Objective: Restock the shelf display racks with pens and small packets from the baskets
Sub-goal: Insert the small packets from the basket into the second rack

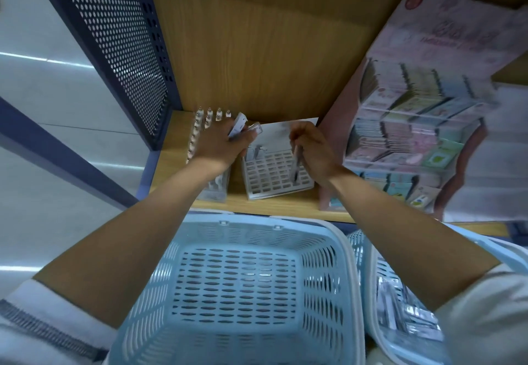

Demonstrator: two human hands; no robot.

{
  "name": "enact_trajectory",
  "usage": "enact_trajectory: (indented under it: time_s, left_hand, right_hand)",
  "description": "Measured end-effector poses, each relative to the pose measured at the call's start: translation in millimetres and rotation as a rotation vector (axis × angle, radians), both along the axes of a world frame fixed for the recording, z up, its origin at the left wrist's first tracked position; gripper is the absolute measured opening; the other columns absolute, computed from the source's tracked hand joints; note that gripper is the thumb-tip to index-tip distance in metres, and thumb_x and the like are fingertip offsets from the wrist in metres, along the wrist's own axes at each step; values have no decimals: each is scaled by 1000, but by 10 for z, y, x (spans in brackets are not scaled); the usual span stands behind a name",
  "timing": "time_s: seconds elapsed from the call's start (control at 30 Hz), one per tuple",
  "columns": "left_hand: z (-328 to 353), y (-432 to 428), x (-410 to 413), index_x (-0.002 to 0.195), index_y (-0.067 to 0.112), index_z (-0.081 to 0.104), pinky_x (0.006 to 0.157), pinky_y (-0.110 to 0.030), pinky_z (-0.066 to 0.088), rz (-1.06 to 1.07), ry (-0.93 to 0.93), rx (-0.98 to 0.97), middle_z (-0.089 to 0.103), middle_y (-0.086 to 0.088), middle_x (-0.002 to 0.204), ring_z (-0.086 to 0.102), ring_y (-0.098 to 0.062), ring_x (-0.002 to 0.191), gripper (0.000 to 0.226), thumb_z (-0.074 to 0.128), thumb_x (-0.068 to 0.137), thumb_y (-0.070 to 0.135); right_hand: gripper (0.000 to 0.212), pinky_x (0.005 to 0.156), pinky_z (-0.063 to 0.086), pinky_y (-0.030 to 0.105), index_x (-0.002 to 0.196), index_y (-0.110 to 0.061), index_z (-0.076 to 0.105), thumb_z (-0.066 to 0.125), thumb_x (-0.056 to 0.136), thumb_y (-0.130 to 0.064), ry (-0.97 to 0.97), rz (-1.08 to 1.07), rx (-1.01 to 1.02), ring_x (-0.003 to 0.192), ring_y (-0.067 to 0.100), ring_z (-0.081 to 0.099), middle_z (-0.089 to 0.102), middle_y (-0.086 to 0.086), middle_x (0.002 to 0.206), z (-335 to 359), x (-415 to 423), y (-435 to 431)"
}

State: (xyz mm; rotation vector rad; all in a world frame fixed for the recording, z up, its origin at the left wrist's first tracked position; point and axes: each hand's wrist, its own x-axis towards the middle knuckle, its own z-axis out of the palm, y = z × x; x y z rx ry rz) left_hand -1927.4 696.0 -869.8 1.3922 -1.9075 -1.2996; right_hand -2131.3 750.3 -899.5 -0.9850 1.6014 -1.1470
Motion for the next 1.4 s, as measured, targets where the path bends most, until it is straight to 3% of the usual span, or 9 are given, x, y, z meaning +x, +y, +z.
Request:
enact_trajectory:
  time_s: [0.1,0.2,0.27,0.4,0.57,0.83,0.97,1.27,1.4]
  left_hand:
    - [104,92,-65,68,14,49,58,-27,37,-1,-2,60,50,-2,60,48,-15,57,42,60,92,46]
    - [230,202,-145,78,17,60,40,-17,34,6,41,227,52,-1,61,44,-11,51,21,71,87,33]
    - [281,278,-195,88,19,63,40,-20,32,-13,91,357,58,1,63,40,-10,45,18,78,81,28]
    - [257,343,-274,84,12,66,43,-23,27,26,139,427,58,-2,63,33,-13,45,18,81,76,18]
    - [264,320,-276,77,19,57,42,-20,31,75,109,389,48,-1,57,38,-13,44,19,75,81,16]
    - [259,265,-235,70,15,51,39,-21,25,136,99,372,38,-4,54,31,-15,44,23,72,79,14]
    - [230,266,-201,69,14,54,40,-23,24,61,123,361,37,-1,48,30,-14,42,21,70,83,12]
    - [83,90,-74,71,14,53,45,-26,29,153,156,205,41,-2,55,36,-14,43,28,68,86,33]
    - [13,55,-39,75,11,56,55,-31,33,177,131,104,44,-5,60,42,-15,53,28,66,87,33]
  right_hand:
    - [33,67,51,24,94,-20,55,47,87,11,-12,-23,-27,69,9,57,55,1,82,107,-20,42]
    - [27,93,51,41,97,-29,62,71,79,-11,-72,-69,-63,95,25,64,64,5,95,206,-36,77]
    - [29,93,51,43,94,-33,65,79,70,-24,-79,-98,-91,102,30,64,67,5,98,242,-30,77]
    - [21,92,53,40,96,-25,66,75,80,-14,-111,-114,-121,95,20,67,70,-6,87,339,45,38]
    - [16,95,51,46,96,-23,69,73,82,-16,-192,-82,-95,100,29,66,71,10,100,348,50,49]
    - [18,72,51,22,104,-9,65,49,97,-11,-461,83,-67,78,12,62,68,6,91,392,23,88]
    - [21,68,48,21,111,-9,63,47,98,-10,-343,174,-78,67,9,55,62,5,81,439,47,52]
    - [8,67,55,30,86,-8,57,55,94,-6,34,-58,-18,62,15,64,64,8,70,130,-117,78]
    - [12,53,49,16,98,-6,63,55,89,-4,275,-180,20,51,5,61,65,11,71,-57,-36,82]
